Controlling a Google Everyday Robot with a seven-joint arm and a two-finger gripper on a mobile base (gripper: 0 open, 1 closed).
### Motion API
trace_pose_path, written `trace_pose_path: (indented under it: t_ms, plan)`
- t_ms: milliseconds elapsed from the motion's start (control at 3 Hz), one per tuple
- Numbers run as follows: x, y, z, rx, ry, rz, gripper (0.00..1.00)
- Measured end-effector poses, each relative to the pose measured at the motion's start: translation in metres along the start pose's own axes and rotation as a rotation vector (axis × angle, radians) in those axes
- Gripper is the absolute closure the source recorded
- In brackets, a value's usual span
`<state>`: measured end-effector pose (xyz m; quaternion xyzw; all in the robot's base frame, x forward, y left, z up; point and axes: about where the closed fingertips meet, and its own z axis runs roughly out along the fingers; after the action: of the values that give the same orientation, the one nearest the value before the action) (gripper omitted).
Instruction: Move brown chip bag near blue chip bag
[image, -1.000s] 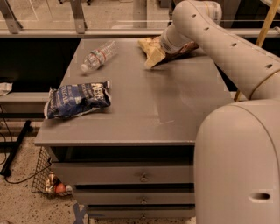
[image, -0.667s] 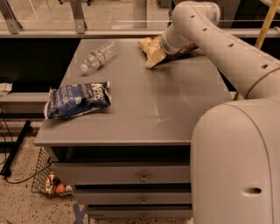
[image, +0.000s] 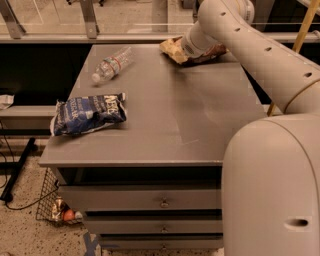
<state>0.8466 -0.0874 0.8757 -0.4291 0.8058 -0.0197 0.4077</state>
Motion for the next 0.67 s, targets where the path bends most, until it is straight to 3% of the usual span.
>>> trace_pose_path:
  t_ms: [333,667]
  plan:
    - [-0.020,0.000,-0.027,0.004,-0.080,-0.030,0.95]
    - [-0.030,0.007,-0.047,-0.012,-0.139,-0.046,1.00]
